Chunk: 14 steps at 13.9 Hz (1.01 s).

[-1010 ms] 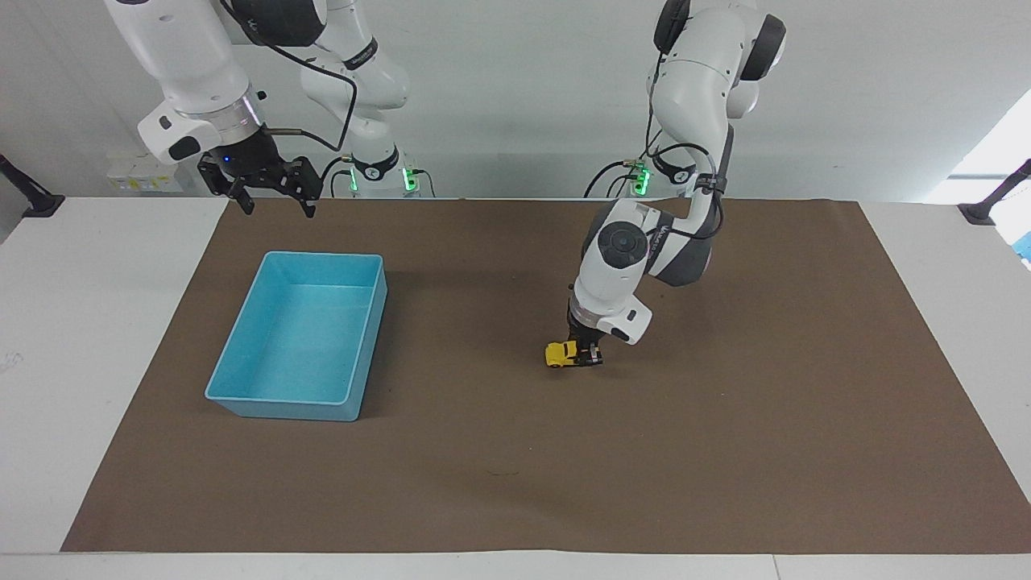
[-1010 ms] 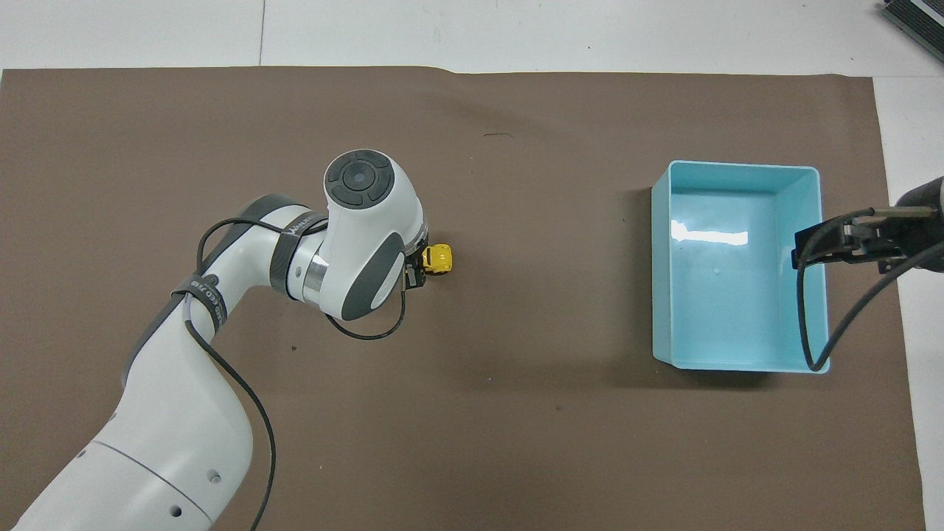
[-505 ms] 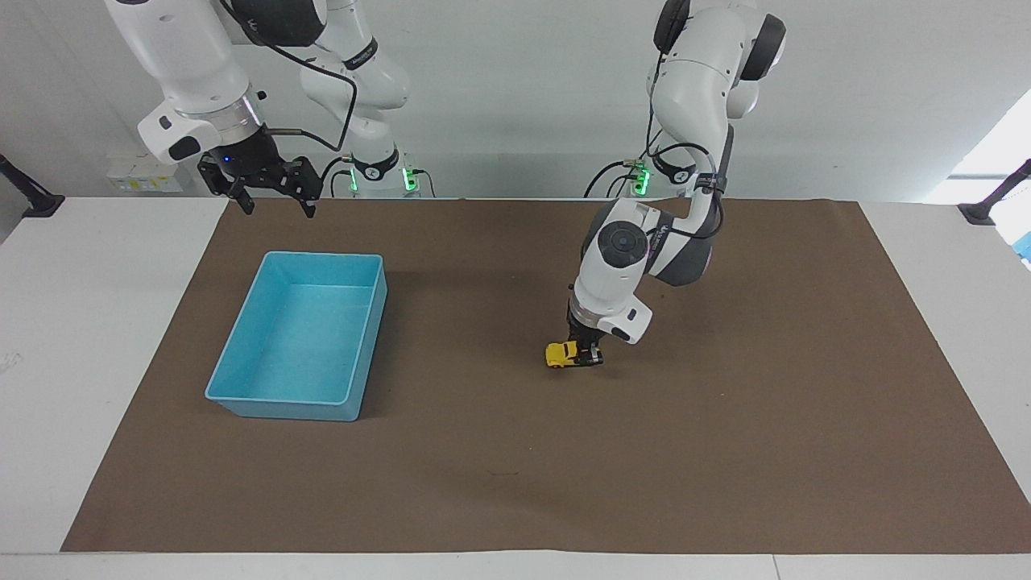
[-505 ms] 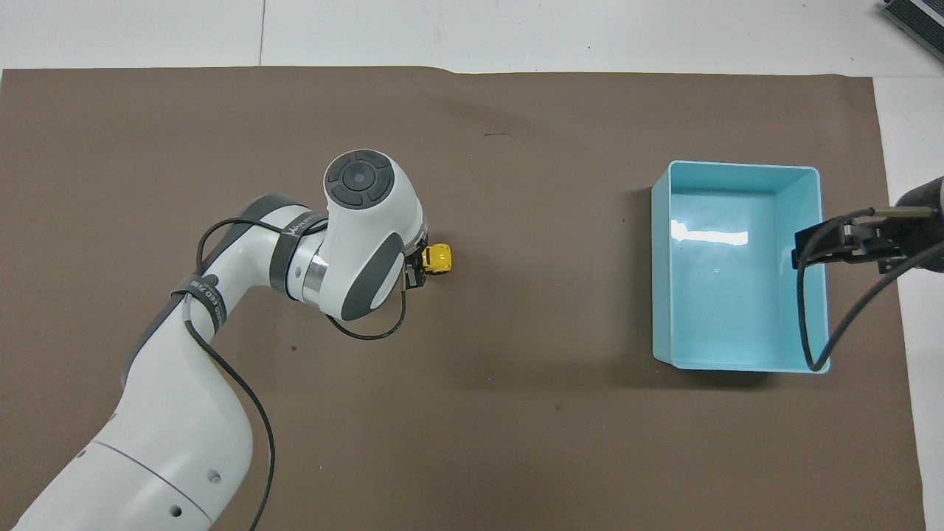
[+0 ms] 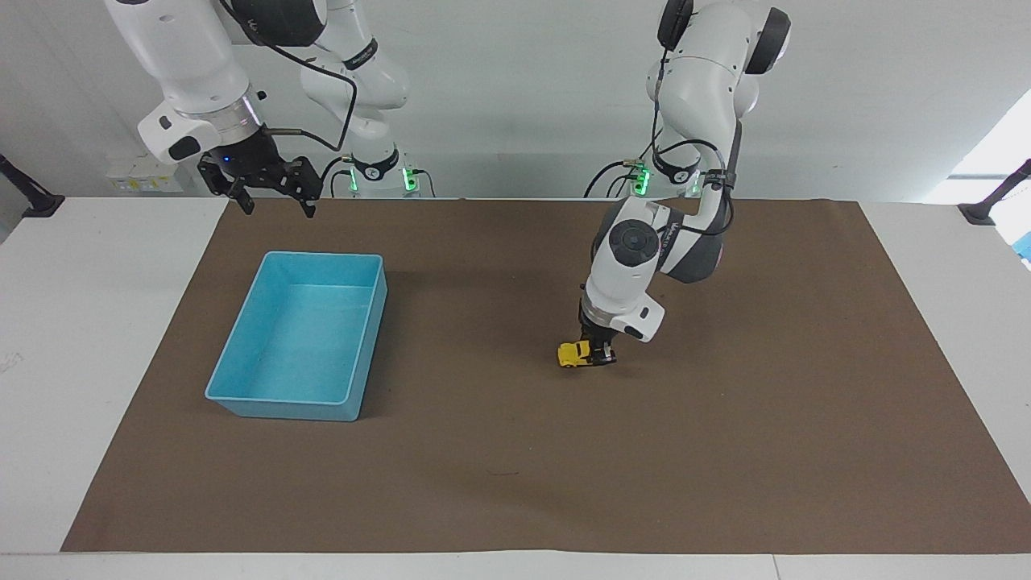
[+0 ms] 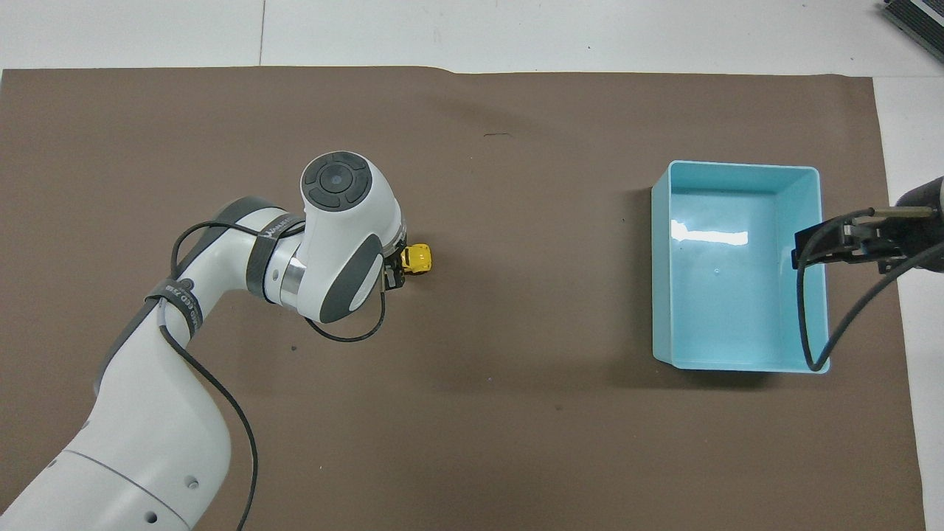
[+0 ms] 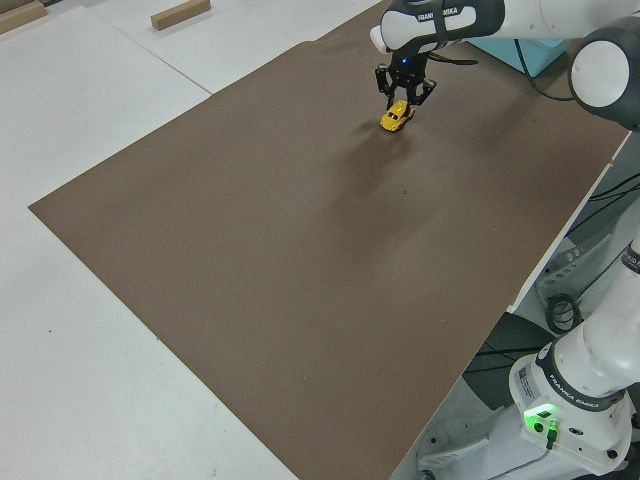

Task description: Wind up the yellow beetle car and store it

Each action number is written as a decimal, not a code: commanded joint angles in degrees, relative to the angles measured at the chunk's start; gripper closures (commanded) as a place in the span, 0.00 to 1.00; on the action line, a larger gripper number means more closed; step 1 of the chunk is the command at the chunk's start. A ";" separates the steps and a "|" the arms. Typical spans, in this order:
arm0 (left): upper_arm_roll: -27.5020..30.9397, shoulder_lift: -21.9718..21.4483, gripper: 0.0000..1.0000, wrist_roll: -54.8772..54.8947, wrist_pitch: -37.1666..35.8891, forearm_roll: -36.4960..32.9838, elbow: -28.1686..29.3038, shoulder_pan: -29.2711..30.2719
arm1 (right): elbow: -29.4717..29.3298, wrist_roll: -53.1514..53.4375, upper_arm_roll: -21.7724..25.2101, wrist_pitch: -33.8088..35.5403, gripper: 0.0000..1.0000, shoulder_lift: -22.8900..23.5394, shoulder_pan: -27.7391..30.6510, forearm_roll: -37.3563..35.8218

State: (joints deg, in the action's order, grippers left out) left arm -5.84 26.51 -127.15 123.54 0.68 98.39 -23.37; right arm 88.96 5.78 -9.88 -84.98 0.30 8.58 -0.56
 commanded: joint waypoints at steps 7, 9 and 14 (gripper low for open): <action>0.39 -1.02 0.86 4.19 3.38 -5.16 7.34 8.51 | 1.74 -1.74 0.04 -1.06 0.00 -1.44 0.65 1.35; 0.39 -1.11 0.85 5.33 3.46 -5.16 7.86 9.57 | 1.74 -1.74 0.04 -1.06 0.00 -1.44 0.65 1.35; 0.47 -1.11 0.07 5.42 2.42 -5.25 7.34 9.66 | 1.74 -1.74 0.04 -1.06 0.00 -1.44 0.65 1.35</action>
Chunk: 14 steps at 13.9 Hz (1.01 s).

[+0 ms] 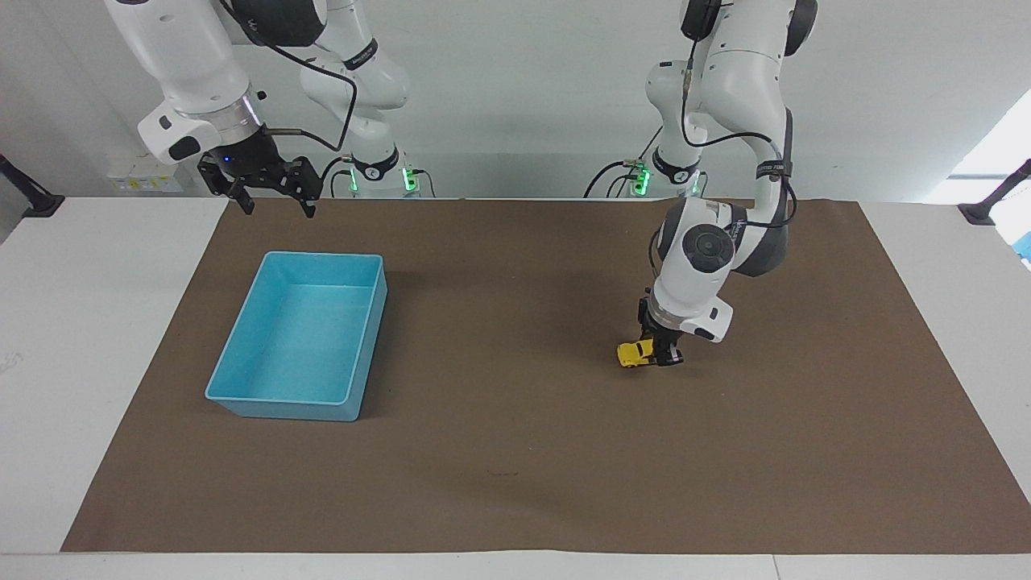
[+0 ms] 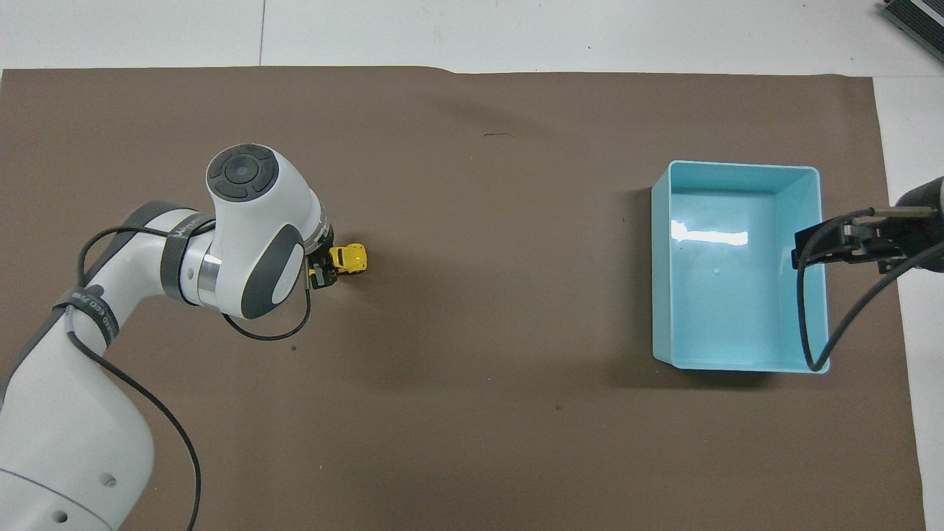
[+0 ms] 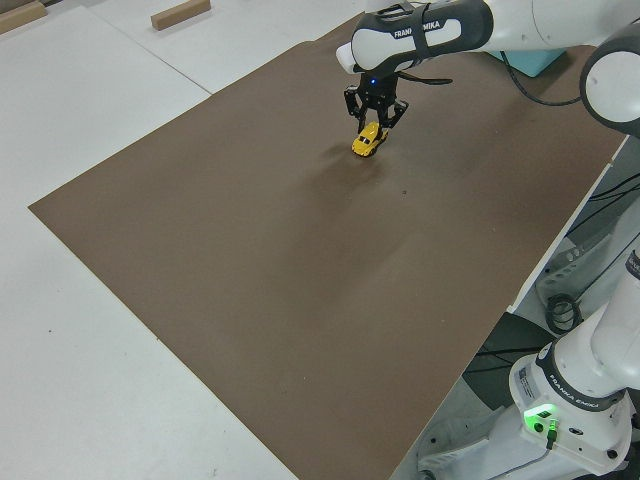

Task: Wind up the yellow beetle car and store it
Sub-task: 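Drag the car back toward the left arm and release it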

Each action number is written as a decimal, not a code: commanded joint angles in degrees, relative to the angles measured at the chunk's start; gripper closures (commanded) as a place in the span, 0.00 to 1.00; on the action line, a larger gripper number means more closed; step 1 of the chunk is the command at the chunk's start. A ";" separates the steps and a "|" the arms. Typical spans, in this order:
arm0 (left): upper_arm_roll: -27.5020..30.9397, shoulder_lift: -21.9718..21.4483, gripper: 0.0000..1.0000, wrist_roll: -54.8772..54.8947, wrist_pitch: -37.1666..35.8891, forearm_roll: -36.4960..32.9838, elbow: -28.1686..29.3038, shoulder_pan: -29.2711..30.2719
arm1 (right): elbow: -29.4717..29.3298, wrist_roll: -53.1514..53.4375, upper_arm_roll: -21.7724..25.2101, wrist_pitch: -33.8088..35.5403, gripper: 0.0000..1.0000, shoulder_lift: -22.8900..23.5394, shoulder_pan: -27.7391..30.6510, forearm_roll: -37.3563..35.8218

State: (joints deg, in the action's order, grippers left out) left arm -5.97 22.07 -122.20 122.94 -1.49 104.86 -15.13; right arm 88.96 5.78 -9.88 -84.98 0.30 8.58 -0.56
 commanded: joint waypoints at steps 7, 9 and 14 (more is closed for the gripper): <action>0.61 -2.99 0.00 2.84 -11.74 -3.34 -7.82 2.74 | 1.74 -1.74 0.04 -1.06 0.00 -1.44 0.65 1.35; 0.61 -2.90 0.00 3.89 -11.85 -3.34 -8.10 2.83 | 1.74 -1.74 0.04 -1.06 0.00 -1.44 0.65 1.35; 0.61 -2.73 0.00 4.60 -10.70 -3.69 -8.18 2.92 | 1.74 -1.74 0.04 -1.06 0.00 -1.44 0.65 1.35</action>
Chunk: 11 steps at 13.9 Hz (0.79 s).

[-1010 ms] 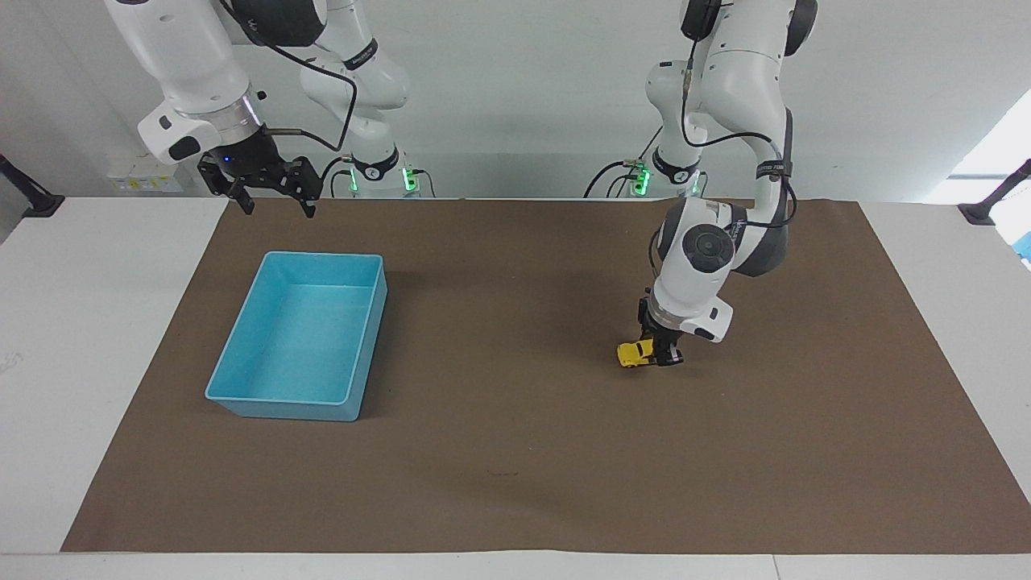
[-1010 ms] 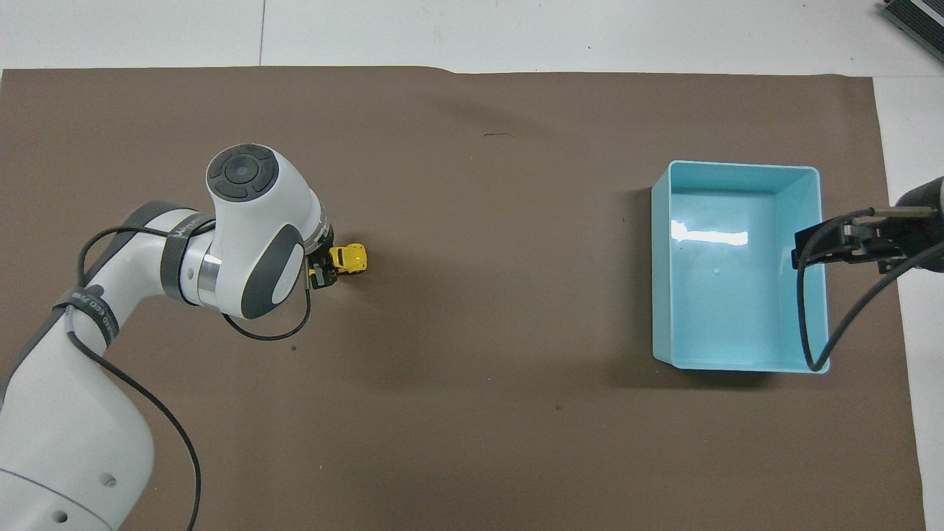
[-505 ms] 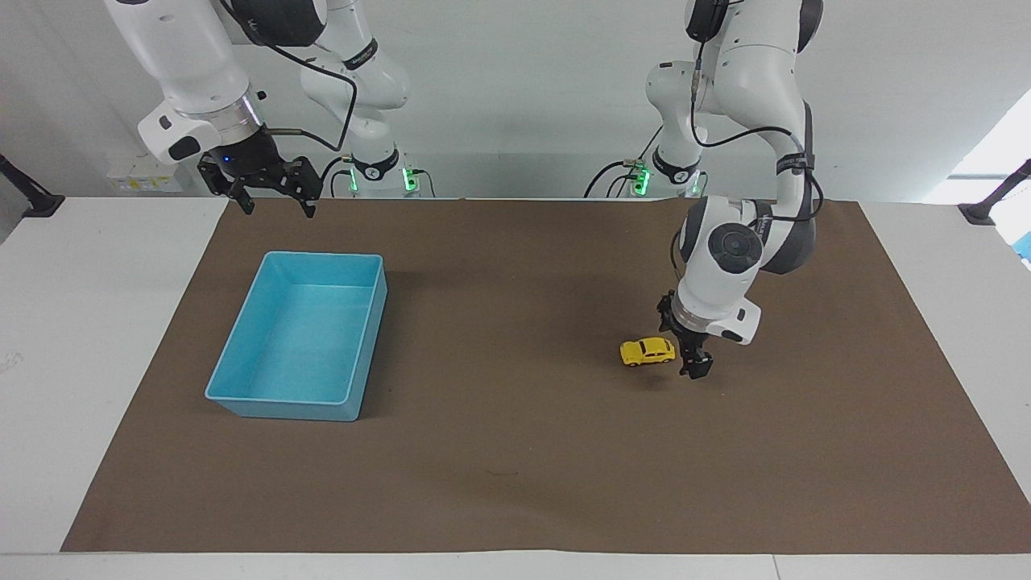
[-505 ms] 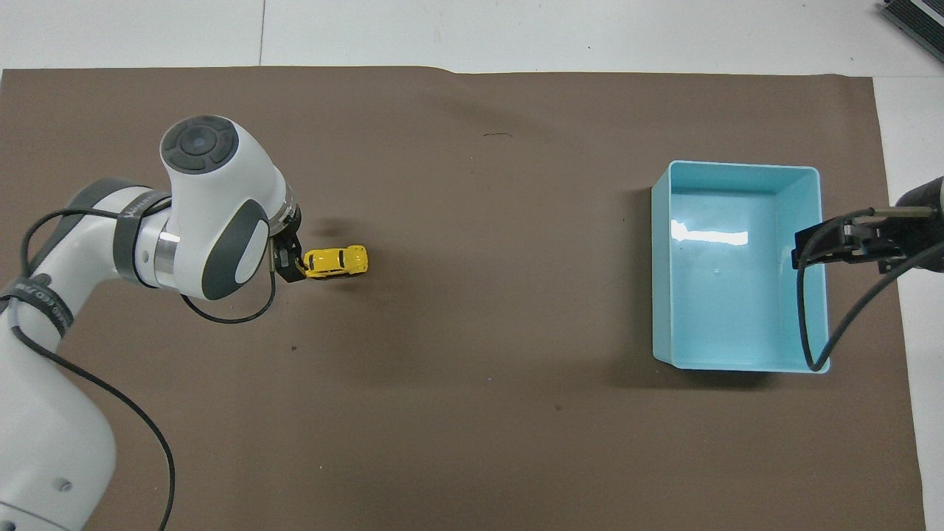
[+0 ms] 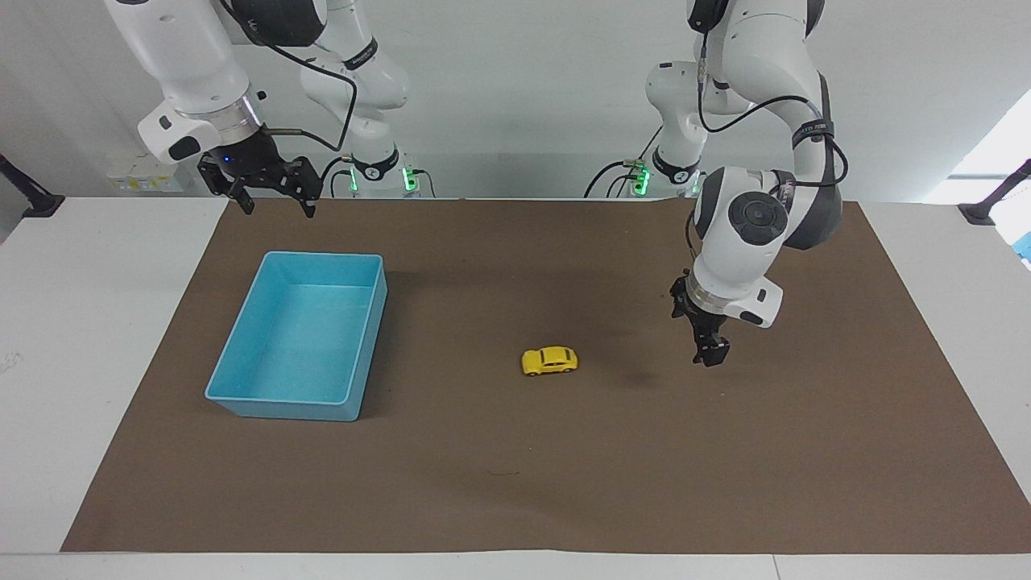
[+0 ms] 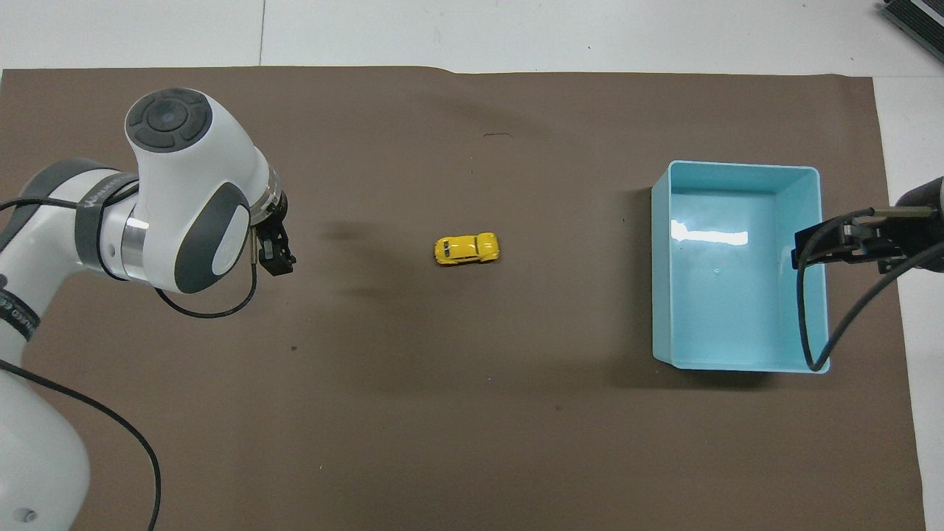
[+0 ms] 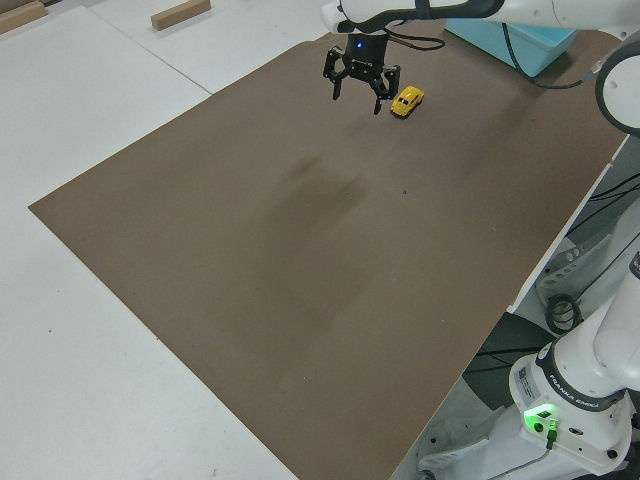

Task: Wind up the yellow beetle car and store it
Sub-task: 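Lift the left gripper away as the car rolls toward the box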

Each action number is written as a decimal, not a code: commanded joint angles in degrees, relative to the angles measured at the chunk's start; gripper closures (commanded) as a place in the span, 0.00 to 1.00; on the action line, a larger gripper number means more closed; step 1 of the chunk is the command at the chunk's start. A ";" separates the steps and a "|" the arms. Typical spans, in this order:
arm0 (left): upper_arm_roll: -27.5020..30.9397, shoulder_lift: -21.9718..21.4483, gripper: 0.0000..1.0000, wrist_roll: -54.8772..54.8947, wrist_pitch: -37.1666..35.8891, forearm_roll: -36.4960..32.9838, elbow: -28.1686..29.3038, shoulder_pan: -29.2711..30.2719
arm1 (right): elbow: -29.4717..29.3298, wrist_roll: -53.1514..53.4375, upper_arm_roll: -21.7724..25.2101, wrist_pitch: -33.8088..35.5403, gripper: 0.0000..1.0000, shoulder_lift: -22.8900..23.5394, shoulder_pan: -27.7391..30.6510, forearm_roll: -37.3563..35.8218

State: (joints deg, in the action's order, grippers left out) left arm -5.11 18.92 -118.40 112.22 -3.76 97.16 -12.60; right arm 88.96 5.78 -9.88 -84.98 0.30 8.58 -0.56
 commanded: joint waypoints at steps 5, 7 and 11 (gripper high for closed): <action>-0.26 1.12 0.00 3.26 1.59 -2.57 -2.15 0.73 | 1.74 -1.74 0.04 -1.06 0.00 -1.44 0.65 1.35; -0.26 1.03 0.00 7.10 3.00 -2.48 -2.24 1.97 | 1.74 -1.74 0.04 -1.06 0.00 -1.44 0.65 1.35; -0.26 0.07 0.00 13.98 3.45 -2.04 -4.17 3.02 | 1.74 -1.74 0.04 -1.06 0.00 -1.44 0.65 1.35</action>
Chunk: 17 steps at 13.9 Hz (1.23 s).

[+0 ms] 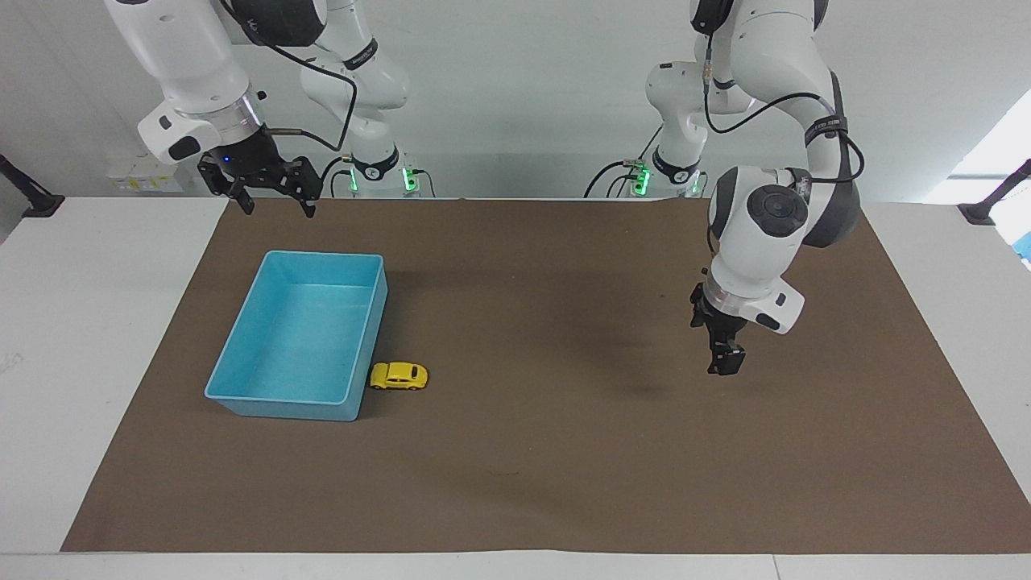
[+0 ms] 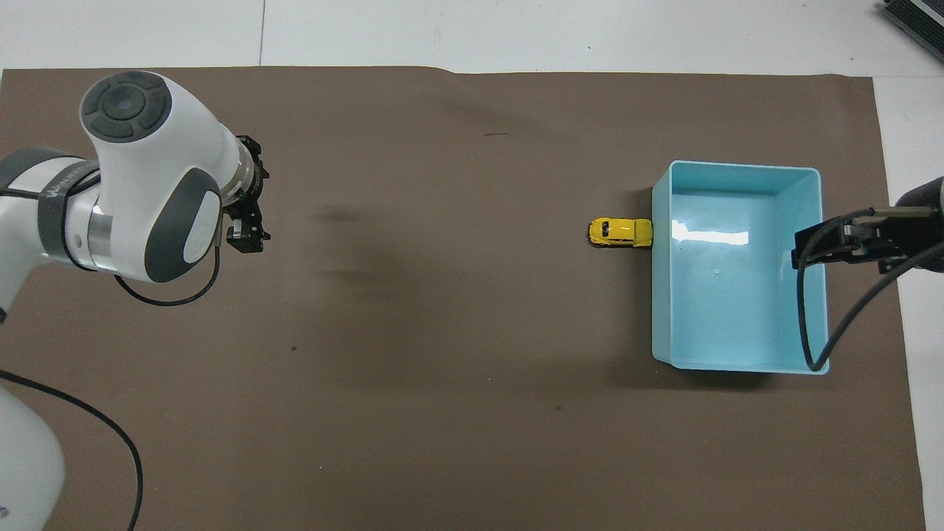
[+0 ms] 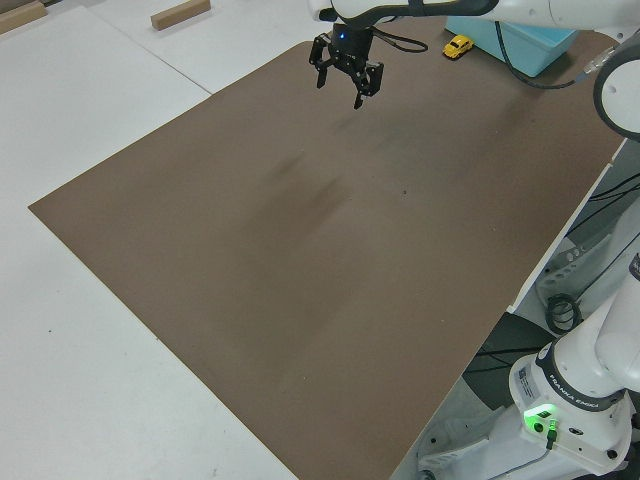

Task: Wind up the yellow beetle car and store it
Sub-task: 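Lift the left gripper away as the car rolls toward the box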

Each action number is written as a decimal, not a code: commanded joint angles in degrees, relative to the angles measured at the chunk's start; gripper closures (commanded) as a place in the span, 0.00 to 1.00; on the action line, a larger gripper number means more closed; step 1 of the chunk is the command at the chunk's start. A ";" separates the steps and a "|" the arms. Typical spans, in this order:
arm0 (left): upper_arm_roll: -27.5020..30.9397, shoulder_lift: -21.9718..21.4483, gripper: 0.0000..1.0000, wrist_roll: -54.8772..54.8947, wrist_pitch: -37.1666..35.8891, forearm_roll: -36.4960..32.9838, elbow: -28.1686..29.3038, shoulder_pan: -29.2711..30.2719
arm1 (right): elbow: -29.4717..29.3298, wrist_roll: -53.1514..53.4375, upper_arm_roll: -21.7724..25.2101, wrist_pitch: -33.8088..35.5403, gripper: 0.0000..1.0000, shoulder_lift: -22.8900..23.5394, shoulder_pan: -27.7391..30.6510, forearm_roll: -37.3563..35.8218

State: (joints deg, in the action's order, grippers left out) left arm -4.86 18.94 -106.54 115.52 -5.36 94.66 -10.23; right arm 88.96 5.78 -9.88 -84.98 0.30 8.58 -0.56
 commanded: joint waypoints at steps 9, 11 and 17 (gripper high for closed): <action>-0.50 -4.61 0.00 17.04 -0.91 0.26 -3.25 3.38 | 1.66 -1.74 -0.05 -1.06 0.00 -1.44 0.56 1.43; -0.50 -4.61 0.00 21.61 -0.91 0.27 -3.34 3.29 | 1.65 -1.83 -0.22 0.16 0.00 -1.61 0.56 1.35; -0.15 -5.58 0.00 35.68 -1.43 0.18 -3.34 3.38 | 2.01 2.98 0.13 -1.59 0.00 -1.70 -0.05 1.35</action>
State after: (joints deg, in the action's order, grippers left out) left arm -4.94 14.56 -75.49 115.23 -5.31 90.99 -7.33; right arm 89.00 6.29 -9.80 -85.28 0.29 8.58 -0.55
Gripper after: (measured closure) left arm 0.000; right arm 0.000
